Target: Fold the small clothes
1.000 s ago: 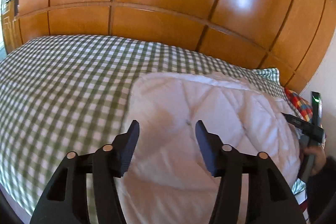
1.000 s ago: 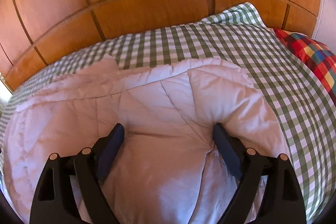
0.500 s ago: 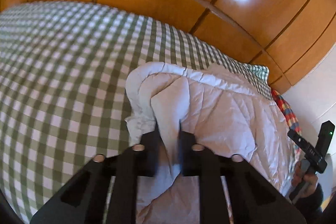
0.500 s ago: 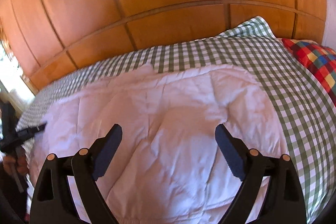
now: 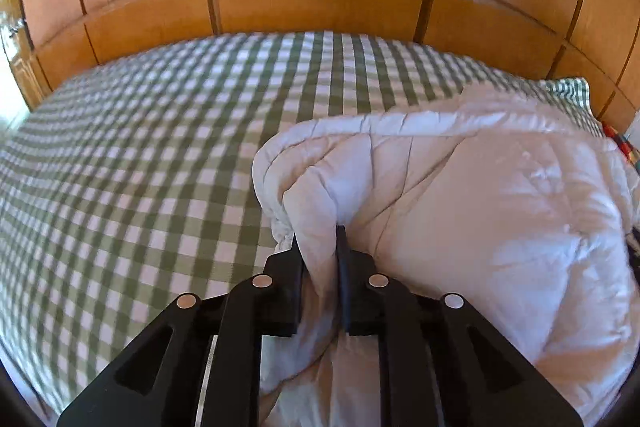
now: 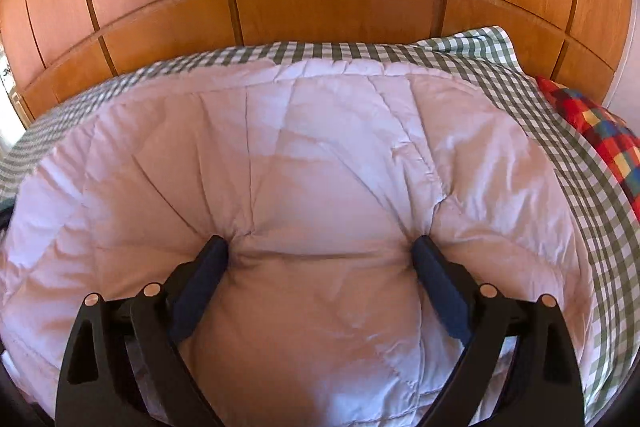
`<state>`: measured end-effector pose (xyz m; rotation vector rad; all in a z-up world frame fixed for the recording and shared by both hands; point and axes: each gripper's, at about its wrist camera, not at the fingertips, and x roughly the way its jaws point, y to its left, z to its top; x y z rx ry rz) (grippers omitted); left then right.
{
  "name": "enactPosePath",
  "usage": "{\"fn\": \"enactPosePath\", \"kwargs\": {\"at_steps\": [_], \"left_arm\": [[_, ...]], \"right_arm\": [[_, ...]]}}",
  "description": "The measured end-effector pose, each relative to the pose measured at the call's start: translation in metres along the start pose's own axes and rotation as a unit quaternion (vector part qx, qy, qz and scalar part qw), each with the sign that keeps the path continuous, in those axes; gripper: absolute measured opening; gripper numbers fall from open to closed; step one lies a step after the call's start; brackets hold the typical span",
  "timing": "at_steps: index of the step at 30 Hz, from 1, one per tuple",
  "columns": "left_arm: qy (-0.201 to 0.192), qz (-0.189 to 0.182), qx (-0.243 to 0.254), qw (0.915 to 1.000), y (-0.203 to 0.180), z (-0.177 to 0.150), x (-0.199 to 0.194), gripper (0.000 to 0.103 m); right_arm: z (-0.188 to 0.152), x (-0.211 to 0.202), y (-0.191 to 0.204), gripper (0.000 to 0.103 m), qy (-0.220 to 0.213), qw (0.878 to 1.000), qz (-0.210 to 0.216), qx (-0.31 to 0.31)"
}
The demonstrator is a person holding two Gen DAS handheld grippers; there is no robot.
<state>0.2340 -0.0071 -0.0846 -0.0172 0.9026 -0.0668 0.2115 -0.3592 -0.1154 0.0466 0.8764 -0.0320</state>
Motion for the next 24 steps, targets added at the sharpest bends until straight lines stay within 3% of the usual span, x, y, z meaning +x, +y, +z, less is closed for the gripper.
{"fn": "enactPosePath", "kwargs": {"at_steps": [4, 9, 15, 24], "left_arm": [[-0.045, 0.018, -0.024, 0.9985, 0.003, -0.001, -0.042, 0.013], [-0.090, -0.009, -0.016, 0.9958, -0.007, -0.016, -0.091, 0.013], [-0.086, -0.043, 0.004, 0.9954, -0.033, -0.040, -0.110, 0.013], [-0.059, -0.054, 0.023, 0.9965, -0.050, -0.068, -0.106, 0.013]], "right_arm": [[-0.001, 0.000, -0.001, 0.093, 0.000, 1.000, -0.001, 0.006], [0.001, -0.003, 0.000, 0.093, 0.002, 1.000, 0.000, 0.014], [0.001, -0.037, 0.007, 0.093, -0.016, 0.999, 0.017, 0.029], [-0.023, -0.087, 0.033, 0.094, -0.045, 0.997, 0.051, 0.024]]}}
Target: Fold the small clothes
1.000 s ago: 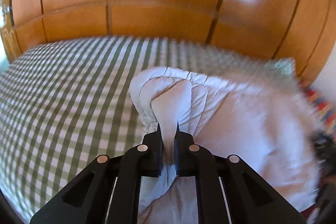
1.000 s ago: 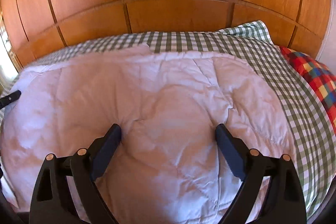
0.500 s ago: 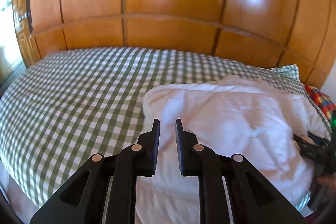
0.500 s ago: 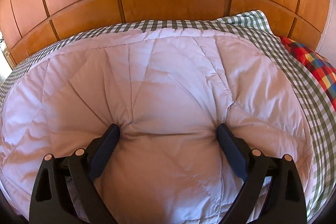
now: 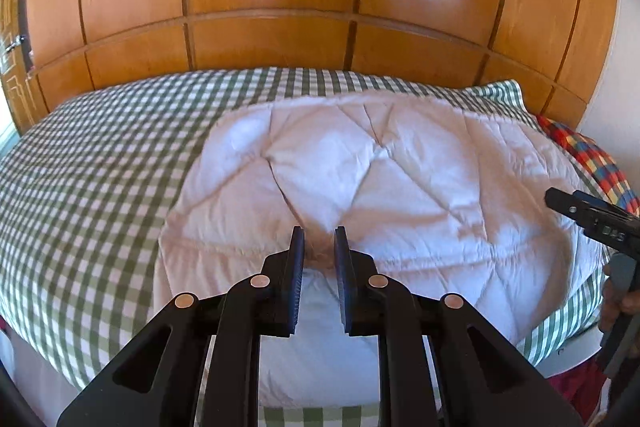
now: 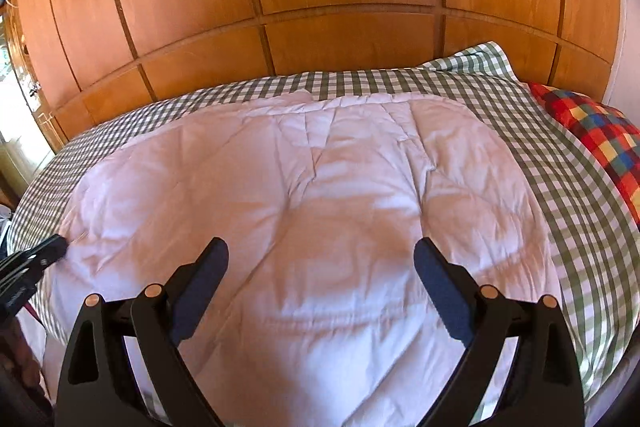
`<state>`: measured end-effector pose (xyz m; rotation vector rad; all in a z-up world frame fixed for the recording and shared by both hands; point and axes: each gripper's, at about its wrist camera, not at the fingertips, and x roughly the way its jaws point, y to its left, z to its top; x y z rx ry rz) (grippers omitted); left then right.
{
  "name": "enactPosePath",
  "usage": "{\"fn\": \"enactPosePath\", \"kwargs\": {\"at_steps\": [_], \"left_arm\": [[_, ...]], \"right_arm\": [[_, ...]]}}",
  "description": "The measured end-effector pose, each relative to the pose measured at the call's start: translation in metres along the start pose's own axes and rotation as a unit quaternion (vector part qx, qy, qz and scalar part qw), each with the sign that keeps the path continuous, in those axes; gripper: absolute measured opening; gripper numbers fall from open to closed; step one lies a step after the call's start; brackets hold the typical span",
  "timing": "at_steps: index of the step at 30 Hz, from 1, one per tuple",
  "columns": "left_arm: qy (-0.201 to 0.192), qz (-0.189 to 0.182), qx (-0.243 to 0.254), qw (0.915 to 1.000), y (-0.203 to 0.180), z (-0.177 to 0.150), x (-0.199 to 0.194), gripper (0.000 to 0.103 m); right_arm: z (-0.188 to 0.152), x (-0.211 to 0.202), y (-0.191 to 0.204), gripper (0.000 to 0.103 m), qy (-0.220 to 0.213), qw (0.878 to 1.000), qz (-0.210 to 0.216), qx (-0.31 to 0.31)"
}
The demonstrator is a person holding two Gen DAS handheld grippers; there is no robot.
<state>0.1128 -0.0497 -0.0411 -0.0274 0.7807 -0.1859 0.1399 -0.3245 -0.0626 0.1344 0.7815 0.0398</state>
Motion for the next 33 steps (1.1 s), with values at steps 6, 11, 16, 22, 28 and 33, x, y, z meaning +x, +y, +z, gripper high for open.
{"fn": "enactPosePath", "kwargs": {"at_steps": [6, 11, 16, 22, 28, 33], "left_arm": [[0.021, 0.000, -0.001, 0.9998, 0.003, -0.008, 0.012, 0.013], [0.046, -0.004, -0.006, 0.9989, 0.007, -0.016, 0.032, 0.013], [0.061, -0.019, -0.026, 0.9976, 0.016, -0.022, 0.049, 0.013], [0.052, -0.015, -0.032, 0.9980, 0.016, -0.017, 0.037, 0.013], [-0.014, -0.023, -0.020, 0.9994, 0.005, -0.006, -0.003, 0.013], [-0.025, -0.064, -0.001, 0.9977, -0.018, 0.002, -0.011, 0.013]], "right_arm": [[-0.017, 0.010, -0.015, 0.094, 0.025, 0.999, -0.018, 0.022], [-0.026, 0.034, -0.029, 0.095, 0.044, 0.998, -0.007, 0.045], [-0.027, 0.049, -0.024, 0.099, 0.045, 0.998, -0.020, 0.035], [-0.025, 0.037, -0.027, 0.099, 0.047, 0.998, -0.010, 0.042], [-0.023, -0.009, -0.061, 0.100, 0.011, 0.993, 0.038, 0.108], [-0.042, -0.046, -0.140, 0.100, -0.020, 0.960, 0.084, 0.265]]}}
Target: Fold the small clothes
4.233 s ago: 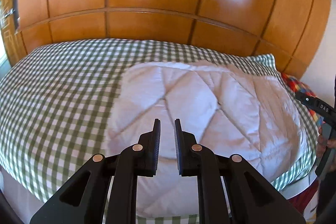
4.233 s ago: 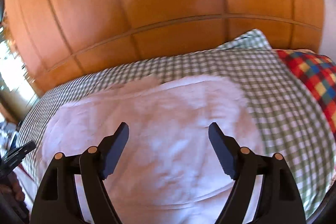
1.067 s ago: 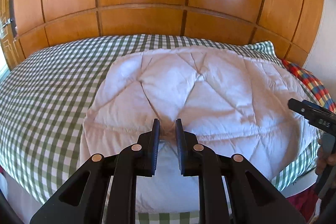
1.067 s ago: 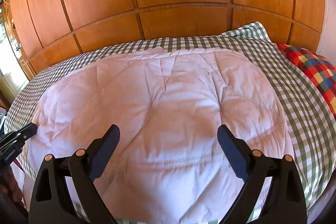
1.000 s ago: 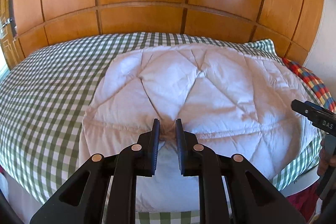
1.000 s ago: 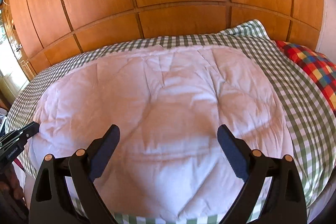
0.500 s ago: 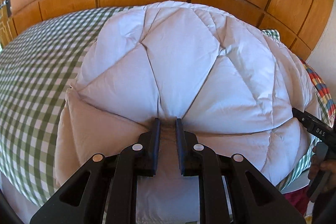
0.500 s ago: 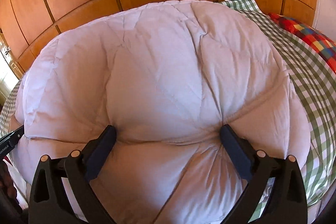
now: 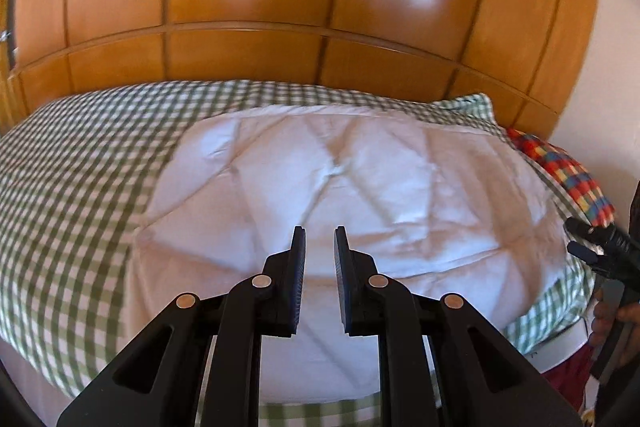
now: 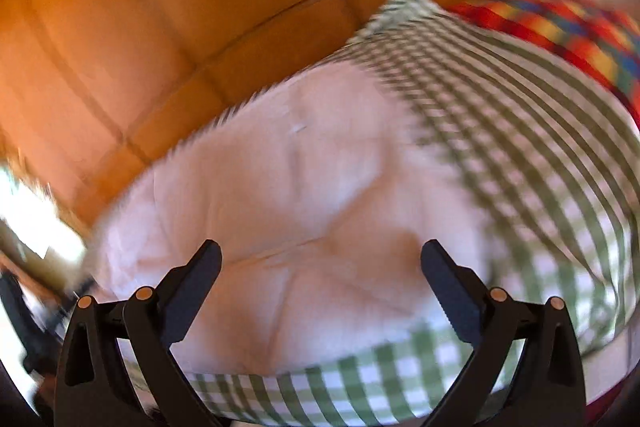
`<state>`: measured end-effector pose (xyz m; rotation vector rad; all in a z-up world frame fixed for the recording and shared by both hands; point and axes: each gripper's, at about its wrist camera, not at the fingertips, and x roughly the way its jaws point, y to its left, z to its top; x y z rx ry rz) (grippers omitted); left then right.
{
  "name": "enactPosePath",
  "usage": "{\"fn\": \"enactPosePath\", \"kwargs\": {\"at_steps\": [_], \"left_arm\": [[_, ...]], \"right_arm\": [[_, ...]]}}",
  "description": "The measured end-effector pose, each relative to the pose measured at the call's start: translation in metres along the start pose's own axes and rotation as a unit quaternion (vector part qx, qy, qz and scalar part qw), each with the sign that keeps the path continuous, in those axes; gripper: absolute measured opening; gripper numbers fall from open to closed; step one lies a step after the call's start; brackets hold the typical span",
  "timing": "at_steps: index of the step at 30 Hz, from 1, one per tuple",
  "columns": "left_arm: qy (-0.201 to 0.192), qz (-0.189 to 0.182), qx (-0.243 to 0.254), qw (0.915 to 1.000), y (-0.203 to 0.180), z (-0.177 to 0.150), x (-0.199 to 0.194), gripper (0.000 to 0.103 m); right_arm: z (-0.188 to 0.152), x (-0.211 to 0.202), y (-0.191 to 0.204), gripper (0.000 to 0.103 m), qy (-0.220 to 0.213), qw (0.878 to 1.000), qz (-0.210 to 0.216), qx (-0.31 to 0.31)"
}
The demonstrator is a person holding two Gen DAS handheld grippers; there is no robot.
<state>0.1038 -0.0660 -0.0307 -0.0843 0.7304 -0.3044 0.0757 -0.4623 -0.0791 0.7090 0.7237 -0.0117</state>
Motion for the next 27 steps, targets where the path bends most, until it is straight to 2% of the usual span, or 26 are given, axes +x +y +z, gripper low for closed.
{"fn": "enactPosePath", "kwargs": {"at_steps": [3, 5, 7, 9, 11, 14, 19, 27], "left_arm": [[0.013, -0.024, 0.000, 0.9996, -0.012, 0.006, 0.012, 0.013], [0.028, -0.045, -0.002, 0.9986, -0.024, 0.010, 0.024, 0.013], [0.039, -0.053, 0.002, 0.9978, -0.036, 0.012, 0.037, 0.013], [0.050, -0.054, 0.001, 0.9973, -0.042, 0.013, 0.050, 0.013], [0.055, -0.058, -0.002, 0.9968, -0.048, 0.015, 0.057, 0.013], [0.057, -0.048, 0.014, 0.9972, -0.057, 0.019, 0.066, 0.013], [0.062, -0.035, 0.026, 0.9971, -0.062, 0.018, 0.074, 0.013], [0.076, -0.030, 0.037, 0.9959, -0.062, 0.010, 0.087, 0.013]], "right_arm": [[0.001, -0.010, -0.044, 0.100, -0.002, 0.995, 0.030, 0.093], [-0.005, -0.010, -0.067, 0.100, 0.006, 0.987, 0.066, 0.146], [-0.009, -0.001, -0.078, 0.100, 0.020, 0.980, 0.099, 0.172], [-0.012, 0.010, -0.082, 0.100, 0.027, 0.978, 0.097, 0.184], [-0.012, 0.026, -0.088, 0.100, 0.037, 0.972, 0.114, 0.202], [-0.013, 0.039, -0.089, 0.100, 0.037, 0.968, 0.128, 0.215], [-0.004, 0.052, -0.080, 0.101, 0.035, 0.970, 0.135, 0.197], [0.005, 0.057, -0.076, 0.101, 0.014, 0.976, 0.115, 0.182]]}}
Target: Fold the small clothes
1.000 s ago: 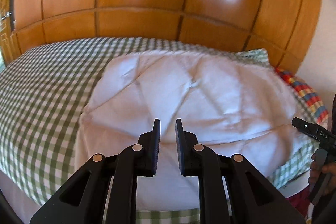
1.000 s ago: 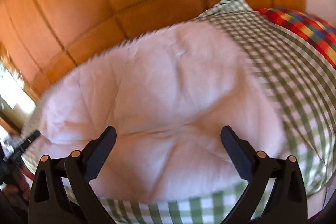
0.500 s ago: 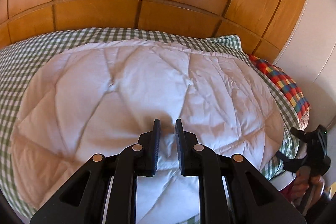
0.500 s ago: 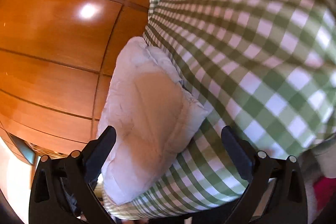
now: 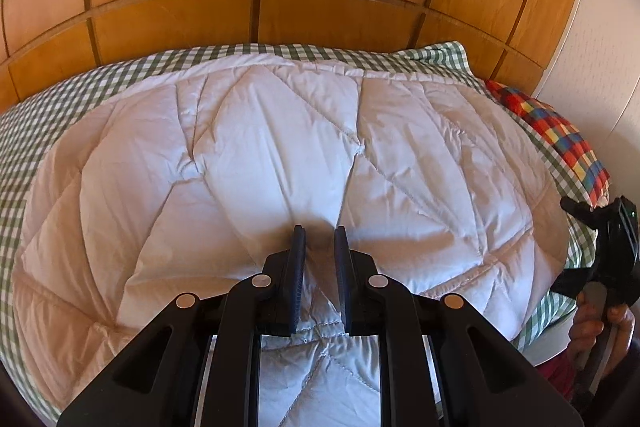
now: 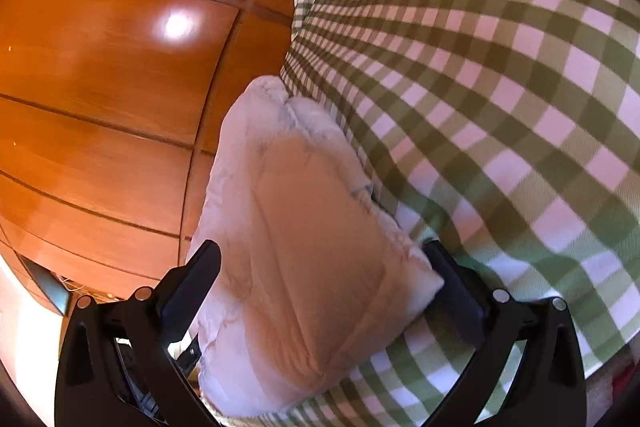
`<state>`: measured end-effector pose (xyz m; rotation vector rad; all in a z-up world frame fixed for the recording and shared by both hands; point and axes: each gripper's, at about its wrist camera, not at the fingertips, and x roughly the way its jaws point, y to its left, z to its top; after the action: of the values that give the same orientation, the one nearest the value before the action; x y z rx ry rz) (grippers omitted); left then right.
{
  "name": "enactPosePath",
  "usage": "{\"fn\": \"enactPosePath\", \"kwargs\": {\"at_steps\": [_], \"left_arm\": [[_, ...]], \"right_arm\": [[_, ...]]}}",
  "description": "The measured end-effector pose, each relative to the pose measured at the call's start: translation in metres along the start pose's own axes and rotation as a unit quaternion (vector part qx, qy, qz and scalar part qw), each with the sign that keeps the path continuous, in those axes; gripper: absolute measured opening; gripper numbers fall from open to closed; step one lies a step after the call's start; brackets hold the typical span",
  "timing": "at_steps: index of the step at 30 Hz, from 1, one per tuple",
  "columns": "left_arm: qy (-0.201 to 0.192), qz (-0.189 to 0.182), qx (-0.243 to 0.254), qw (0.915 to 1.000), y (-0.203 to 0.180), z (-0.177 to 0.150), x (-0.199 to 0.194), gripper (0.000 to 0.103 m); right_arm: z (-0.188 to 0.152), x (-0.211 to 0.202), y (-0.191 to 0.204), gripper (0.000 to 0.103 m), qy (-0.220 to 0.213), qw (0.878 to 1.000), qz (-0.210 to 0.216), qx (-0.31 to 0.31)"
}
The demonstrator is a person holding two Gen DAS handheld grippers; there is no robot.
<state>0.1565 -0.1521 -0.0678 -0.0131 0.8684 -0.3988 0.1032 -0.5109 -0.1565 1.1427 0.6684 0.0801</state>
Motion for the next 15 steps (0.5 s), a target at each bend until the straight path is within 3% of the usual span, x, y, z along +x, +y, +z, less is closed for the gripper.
{"fn": "enactPosePath", "kwargs": {"at_steps": [7, 9, 11, 15], "left_arm": [[0.011, -0.009, -0.009, 0.9999, 0.007, -0.002, 0.011, 0.013], [0.012, -0.012, -0.010, 0.9998, 0.008, -0.003, 0.013, 0.013], [0.015, -0.015, -0.011, 0.9997, 0.010, -0.004, 0.017, 0.013], [0.027, -0.030, -0.024, 0.9989, 0.018, -0.005, 0.024, 0.013]], "right_arm": [[0.005, 0.018, 0.015, 0.096, 0.011, 0.998, -0.026, -0.051], [0.007, 0.023, 0.013, 0.085, 0.012, 0.998, -0.032, -0.052], [0.009, 0.024, 0.007, 0.065, 0.014, 0.999, -0.021, -0.040], [0.012, 0.022, 0.006, 0.045, 0.029, 0.999, 0.029, -0.021]]}}
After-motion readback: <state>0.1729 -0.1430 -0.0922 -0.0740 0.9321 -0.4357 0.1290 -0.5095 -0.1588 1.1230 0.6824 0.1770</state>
